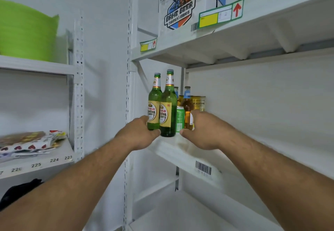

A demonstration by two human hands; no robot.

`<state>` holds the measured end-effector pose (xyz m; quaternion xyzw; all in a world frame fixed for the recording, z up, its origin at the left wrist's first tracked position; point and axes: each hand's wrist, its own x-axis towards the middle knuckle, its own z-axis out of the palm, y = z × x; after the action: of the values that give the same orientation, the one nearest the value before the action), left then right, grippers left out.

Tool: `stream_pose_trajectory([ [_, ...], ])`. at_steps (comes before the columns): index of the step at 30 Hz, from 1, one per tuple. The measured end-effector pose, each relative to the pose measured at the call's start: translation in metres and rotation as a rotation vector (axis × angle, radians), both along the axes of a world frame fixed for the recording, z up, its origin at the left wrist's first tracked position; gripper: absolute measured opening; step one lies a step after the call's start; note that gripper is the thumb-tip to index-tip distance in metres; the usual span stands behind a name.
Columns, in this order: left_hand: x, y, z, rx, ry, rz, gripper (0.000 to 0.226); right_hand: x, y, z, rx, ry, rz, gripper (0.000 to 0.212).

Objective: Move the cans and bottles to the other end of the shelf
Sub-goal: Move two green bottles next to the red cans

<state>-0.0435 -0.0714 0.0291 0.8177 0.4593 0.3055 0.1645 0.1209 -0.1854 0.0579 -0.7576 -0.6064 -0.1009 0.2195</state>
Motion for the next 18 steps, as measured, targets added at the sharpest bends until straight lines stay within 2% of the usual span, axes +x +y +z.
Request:
stream_pose_trajectory([
  [6,0.001,0.109,0.002,-0.061,-0.109,-0.085,0.086,-0.007,0.080,0.005,0.126,0.141,-0.064,0.040],
  [12,0.018,0.188,-0.001,-0.162,-0.362,-0.277,0.090,-0.013,0.143,0.008,0.306,0.451,-0.041,0.027],
  [15,0.029,0.205,0.002,-0.188,-0.415,-0.380,0.083,-0.014,0.164,0.009,0.365,0.545,-0.049,0.020],
  [18,0.038,0.218,0.003,-0.241,-0.449,-0.469,0.061,-0.016,0.178,0.011,0.400,0.605,-0.061,0.011],
])
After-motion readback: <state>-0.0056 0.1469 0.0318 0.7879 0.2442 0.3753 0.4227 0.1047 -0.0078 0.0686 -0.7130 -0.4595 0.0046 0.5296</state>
